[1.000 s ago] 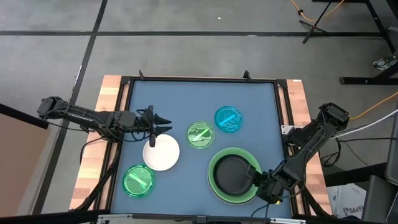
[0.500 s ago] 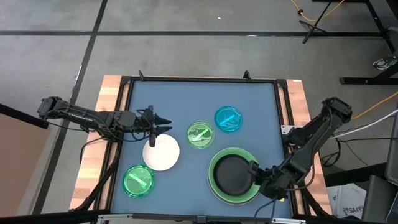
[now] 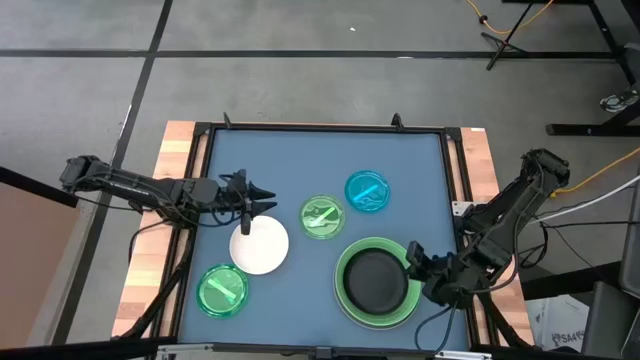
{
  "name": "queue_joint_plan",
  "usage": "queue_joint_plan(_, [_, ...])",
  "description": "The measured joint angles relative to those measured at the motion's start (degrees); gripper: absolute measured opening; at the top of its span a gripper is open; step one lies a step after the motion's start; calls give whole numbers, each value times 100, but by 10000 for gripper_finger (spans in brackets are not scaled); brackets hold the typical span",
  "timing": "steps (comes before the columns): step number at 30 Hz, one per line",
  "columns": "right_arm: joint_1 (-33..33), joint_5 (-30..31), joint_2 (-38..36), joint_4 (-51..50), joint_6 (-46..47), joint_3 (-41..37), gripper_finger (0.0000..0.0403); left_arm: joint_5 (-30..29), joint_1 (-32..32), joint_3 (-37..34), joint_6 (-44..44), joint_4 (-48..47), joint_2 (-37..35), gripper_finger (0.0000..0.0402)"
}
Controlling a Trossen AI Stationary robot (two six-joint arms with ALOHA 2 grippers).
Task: Stack plastic plates
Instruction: Stack the white plate on top of the black plate
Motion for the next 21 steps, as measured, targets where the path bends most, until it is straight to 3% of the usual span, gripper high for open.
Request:
queue_joint_plan(15, [0,914,-768,-408,-116,0,78,-95,116,54,-145,-11,513,125])
queue_joint_plan(21, [0,1090,-1020,-406,-117,0,78,317,311,346,-141,-27,1052,125])
